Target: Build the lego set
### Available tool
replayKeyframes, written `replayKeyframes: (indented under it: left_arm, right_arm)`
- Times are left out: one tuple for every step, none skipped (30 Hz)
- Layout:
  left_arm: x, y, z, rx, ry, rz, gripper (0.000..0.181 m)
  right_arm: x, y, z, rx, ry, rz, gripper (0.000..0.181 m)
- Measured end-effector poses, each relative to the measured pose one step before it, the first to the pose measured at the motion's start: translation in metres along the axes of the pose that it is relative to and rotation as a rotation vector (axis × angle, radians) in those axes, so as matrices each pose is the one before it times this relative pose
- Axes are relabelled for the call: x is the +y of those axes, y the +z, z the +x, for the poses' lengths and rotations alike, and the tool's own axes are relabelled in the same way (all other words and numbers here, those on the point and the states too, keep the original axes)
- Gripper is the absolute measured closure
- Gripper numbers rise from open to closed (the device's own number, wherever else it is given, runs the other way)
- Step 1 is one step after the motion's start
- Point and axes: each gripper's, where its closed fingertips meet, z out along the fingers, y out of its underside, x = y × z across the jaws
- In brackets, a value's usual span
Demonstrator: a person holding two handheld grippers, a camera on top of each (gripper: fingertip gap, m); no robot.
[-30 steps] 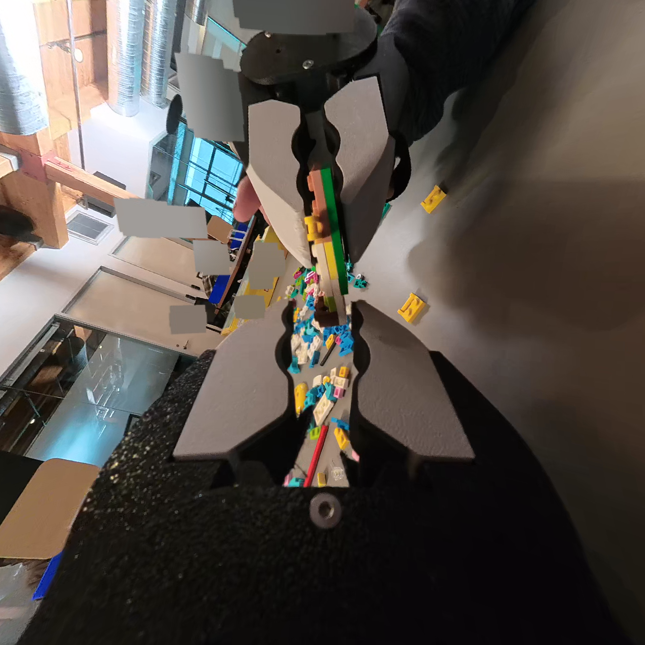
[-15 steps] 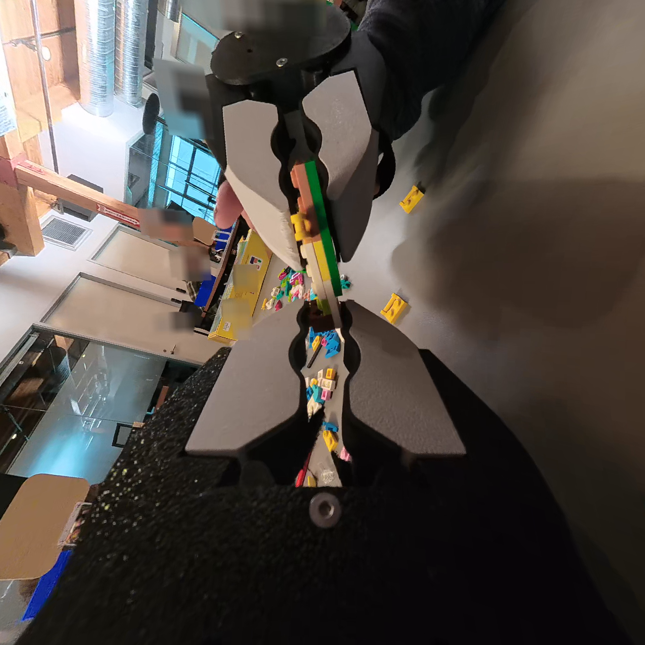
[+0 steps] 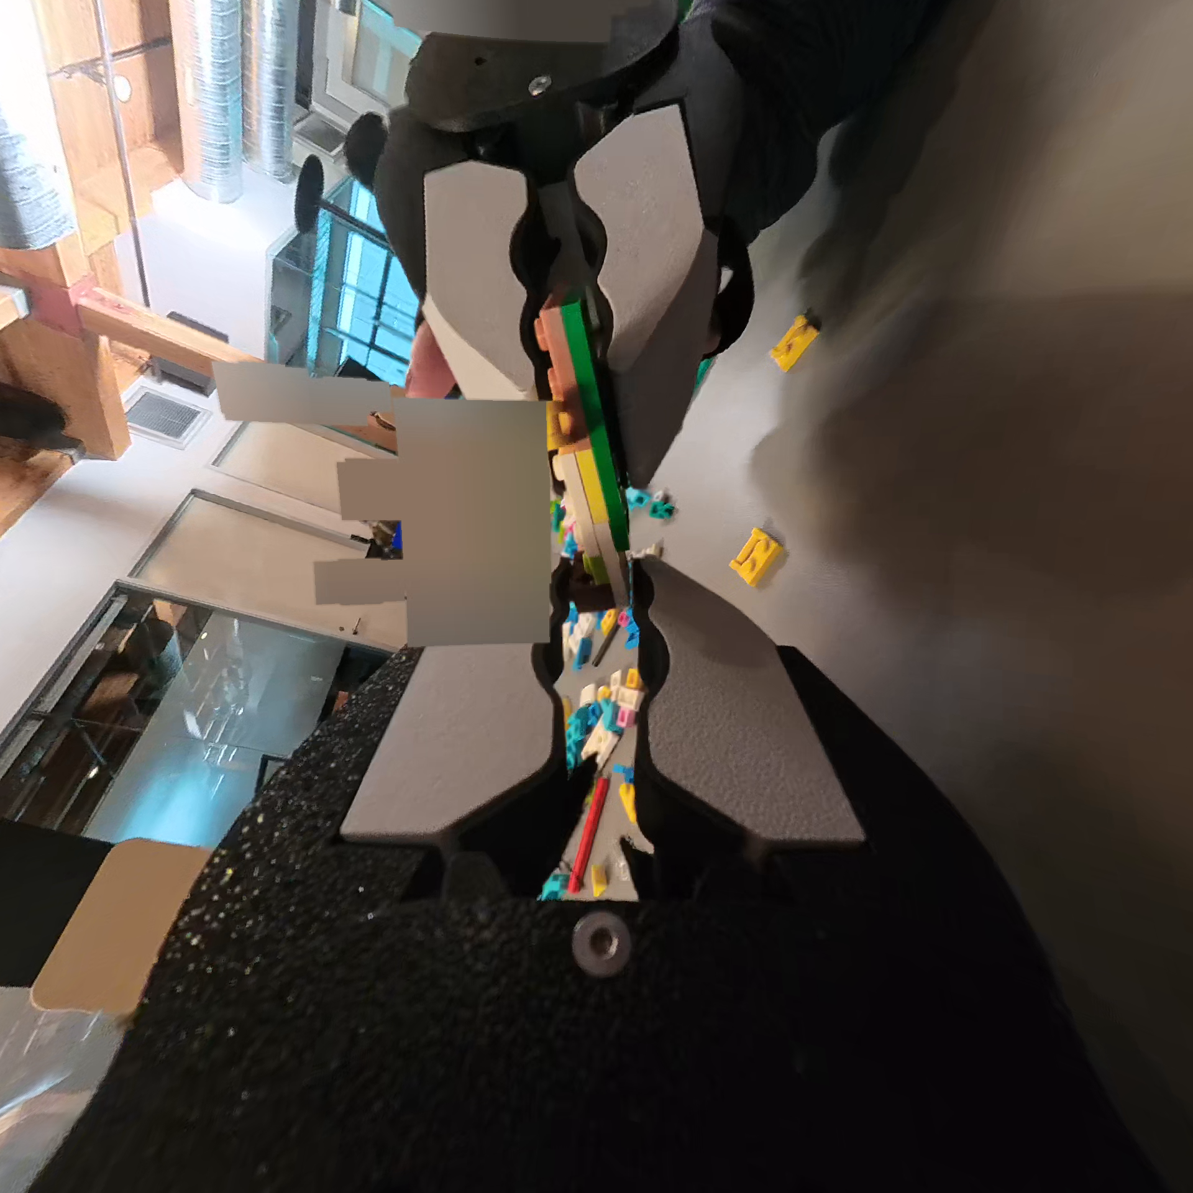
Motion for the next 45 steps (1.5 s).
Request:
replayKeyframes:
  left_arm:
    - [0.003, 0.00016, -0.00305, -0.018, -0.0026, -0.0168, 0.16]
    - [0.00305, 0.00015, -0.00291, -0.0158, -0.0046, -0.0156, 0.156]
    - [0.0026, -0.00014, -0.00321, -0.017, -0.0102, -0.0112, 0.154]
    - [0.00211, -0.00014, -0.0036, -0.0171, -0.0185, -0.008, 0.151]
    - [0.00214, -0.00012, -0.00285, -0.0102, -0.0255, -0.0078, 0.148]
    - [0.00215, 0.00001, -0.0022, -0.0052, -0.03, -0.0062, 0.146]
    - [0.00221, -0.00018, -0.0023, -0.0068, -0.0298, -0.0048, 0.143]
    - [0.00169, -0.00022, -0.00189, -0.0034, -0.028, -0.0029, 0.141]
    - [0.00099, -0.00023, -0.00174, -0.0024, -0.0287, -0.0009, 0.139]
    - [-0.0001, -0.00037, -0.00166, -0.0031, -0.0274, 0.003, 0.139]
    - [-0.00138, -0.00038, -0.00134, -0.0051, -0.0279, 0.0086, 0.138]
    - [-0.0016, -0.00027, -0.00112, -0.002, -0.0382, 0.0043, 0.138]
    - [-0.00031, -0.00022, -0.00201, -0.0061, -0.061, -0.0162, 0.141]
    - [-0.00216, -0.00008, -0.00413, -0.0189, -0.0815, -0.0164, 0.143]
    - [-0.00671, -0.00014, -0.00461, -0.0246, -0.0866, 0.013, 0.139]
    - [-0.00833, -0.00055, -0.00367, -0.025, -0.0864, 0.0272, 0.136]
    - [-0.00749, -0.00041, -0.00129, -0.0147, -0.0714, 0.0299, 0.132]
    - [-0.00406, 0.00007, -0.00056, -0.0136, -0.0512, 0.0148, 0.128]
    - [-0.00078, 0.00092, 0.00146, -0.0015, -0.0275, -0.0013, 0.125]
    - [0.0019, 0.00146, 0.00154, -0.002, -0.0084, -0.016, 0.123]
    - [0.00246, 0.00154, 0.00139, -0.0033, -0.0012, -0.0172, 0.121]
    - [0.00156, 0.00144, 0.00131, -0.0014, -0.0017, -0.0111, 0.121]
    - [0.00049, 0.00092, -0.00019, -0.0103, -0.003, -0.0057, 0.121]
    - [-0.00038, 0.00047, -0.00045, -0.012, 0.0009, -0.0004, 0.121]
    - [-0.00077, 0.00023, -0.00066, -0.0149, 0.0075, 0.0024, 0.12]
    - [-0.00087, -0.00028, -0.00217, -0.027, 0.0189, 0.0035, 0.117]
    - [-0.00087, -0.00065, -0.00236, -0.029, 0.0305, 0.0033, 0.117]
    - [-0.00117, -0.00066, -0.00131, -0.0209, 0.0314, 0.0053, 0.116]
    - [-0.00089, -0.00034, -0.00011, -0.0099, 0.0207, 0.0037, 0.116]
    - [-0.00014, -0.00002, 0.00039, -0.0038, 0.0103, -0.0016, 0.117]
    - [0.00007, -0.00017, -0.00043, -0.0043, 0.0074, -0.0014, 0.118]
    - [0.00018, -0.00062, -0.0024, -0.0146, 0.0066, -0.0014, 0.122]
    - [0.00091, -0.00073, -0.00367, -0.0192, 0.0096, -0.0044, 0.125]
    - [0.00023, -0.00086, -0.00251, -0.0108, 0.0038, 0.0003, 0.128]
    - [0.00096, -0.00061, -0.00249, -0.0112, 0.0001, -0.0042, 0.131]
    - [0.00115, -0.0002, -0.0018, -0.0071, -0.0012, -0.0056, 0.135]
    - [0.00076, 0.00002, -0.00022, 0.0029, -0.0017, -0.0028, 0.137]
    - [0.00074, 0.00029, 0.00062, 0.0065, -0.0024, -0.0029, 0.139]
    - [0.00133, 0.00036, 0.00117, 0.0079, 0.0002, -0.007, 0.143]
    - [0.00115, 0.00049, 0.00128, 0.0085, 0.0008, -0.006, 0.146]
    - [0.00062, 0.00028, 0.00151, 0.01, -0.0001, -0.0028, 0.148]
    - [0.00055, 0.00028, 0.00133, 0.0101, -0.002, -0.0019, 0.151]
    - [0.00079, 0.00036, 0.00158, 0.0142, -0.0057, -0.0025, 0.153]
    - [0.00173, 0.00073, 0.0014, 0.0142, -0.0115, -0.0082, 0.155]
    - [0.0026, 0.00107, 0.00147, 0.0166, -0.016, -0.0123, 0.155]
  right_arm:
    - [0.0011, -0.00028, 0.00328, 0.024, -0.0115, -0.0101, 0.171]
    - [0.00175, -0.00057, 0.00386, 0.0274, -0.0131, -0.0136, 0.171]
    - [0.00229, -0.00034, 0.00407, 0.0282, -0.0133, -0.017, 0.171]
    - [0.003, -0.00001, 0.00428, 0.0313, -0.0139, -0.0212, 0.17]
    - [0.00321, 0.00045, 0.00391, 0.0312, -0.0152, -0.0238, 0.17]
    - [0.00361, 0.00078, 0.00376, 0.0315, -0.0165, -0.0274, 0.17]
    - [0.00452, 0.00086, 0.00397, 0.034, -0.018, -0.0341, 0.17]
    - [0.0053, 0.00089, 0.00402, 0.033, -0.0201, -0.0388, 0.17]
    - [0.0053, 0.00083, 0.00351, 0.0271, -0.0198, -0.0373, 0.17]
    - [0.00585, 0.00075, 0.00397, 0.0279, -0.0118, -0.0392, 0.17]
    - [0.00671, 0.00108, 0.00391, 0.0243, -0.0043, -0.0436, 0.17]
    - [0.00707, 0.00131, 0.00315, 0.0169, 0.0013, -0.0439, 0.171]
    - [0.00677, 0.00141, 0.00307, 0.0182, 0.0024, -0.0425, 0.171]
    - [0.0067, 0.00146, 0.00346, 0.0237, -0.0018, -0.0435, 0.171]
    - [0.00644, 0.00181, 0.00253, 0.0185, -0.005, -0.045, 0.17]
    - [0.00516, 0.00193, 0.00105, 0.0101, -0.0066, -0.0395, 0.17]
    - [0.00341, 0.00141, 0.00118, 0.0141, -0.0114, -0.031, 0.17]
    - [0.00213, 0.00109, 0.00138, 0.0172, -0.02, -0.0275, 0.17]
    - [0.00091, 0.00089, 0.00065, 0.0128, -0.0236, -0.0235, 0.17]
    - [-0.00026, 0.00066, 0.00023, 0.01, -0.0186, -0.0163, 0.17]
    - [-0.00116, 0.00055, -0.00044, 0.0039, -0.0105, -0.0097, 0.17]
    - [-0.00173, 0.00055, -0.0008, 0.001, -0.0035, -0.0053, 0.17]
    - [-0.00199, 0.0003, -0.00044, 0.0024, -0.0018, -0.0028, 0.17]
    - [-0.00236, 0.00016, -0.00044, 0.0034, -0.0069, -0.0008, 0.17]
    - [-0.00231, 0.00003, -0.00019, 0.0057, -0.0141, -0.0029, 0.17]
    - [-0.00204, -0.00005, -0.00031, 0.007, -0.0201, -0.0064, 0.17]
    - [-0.00194, -0.0001, -0.00016, 0.0075, -0.0214, -0.0064, 0.17]
    - [-0.00218, -0.0003, -0.00019, 0.0056, -0.019, -0.003, 0.17]
    - [-0.00226, -0.00052, 0.00005, 0.0058, -0.0139, -0.0005, 0.17]
    - [-0.00205, -0.00048, 0.00063, 0.0075, -0.0085, 0.0006, 0.17]
    - [-0.00133, -0.00027, 0.00041, 0.0039, -0.0069, -0.0002, 0.169]
    - [-0.00027, -0.00008, 0.00024, 0.0035, -0.0057, -0.0026, 0.17]
    - [-0.00017, -0.00004, 0.00044, 0.0041, -0.002, -0.0001, 0.17]
    - [0.00056, -0.00003, 0.00101, 0.0062, 0.0024, -0.0014, 0.17]
    - [0.00103, 0.00003, 0.00149, 0.0071, 0.0039, -0.0028, 0.17]
    - [0.00056, -0.00004, 0.00127, 0.0056, 0.0041, 0.0011, 0.171]
    - [0.0003, -0.00005, 0.00079, 0.0051, 0.0021, 0.0011, 0.171]
    - [0.00033, 0.00014, -0.00004, 0.0003, -0.0014, -0.0021, 0.171]
    - [0.00035, 0.00031, -0.00063, -0.0015, -0.0022, -0.0031, 0.171]
    - [0.00034, 0.00031, -0.00065, -0.0004, -0.0026, -0.0023, 0.171]
    - [0.00013, 0.00033, -0.00046, 0.0, -0.0029, 0.0002, 0.171]
    - [-0.0001, 0.00012, -0.00054, -0.0005, -0.0029, 0.0022, 0.171]
    - [-0.00012, -0.00002, -0.00009, 0.0006, -0.0015, 0.0028, 0.171]
    - [-0.00046, -0.00019, -0.00023, -0.0007, 0.0007, 0.0055, 0.171]
    - [-0.0013, -0.00037, -0.0004, -0.0033, -0.0011, 0.0099, 0.171]
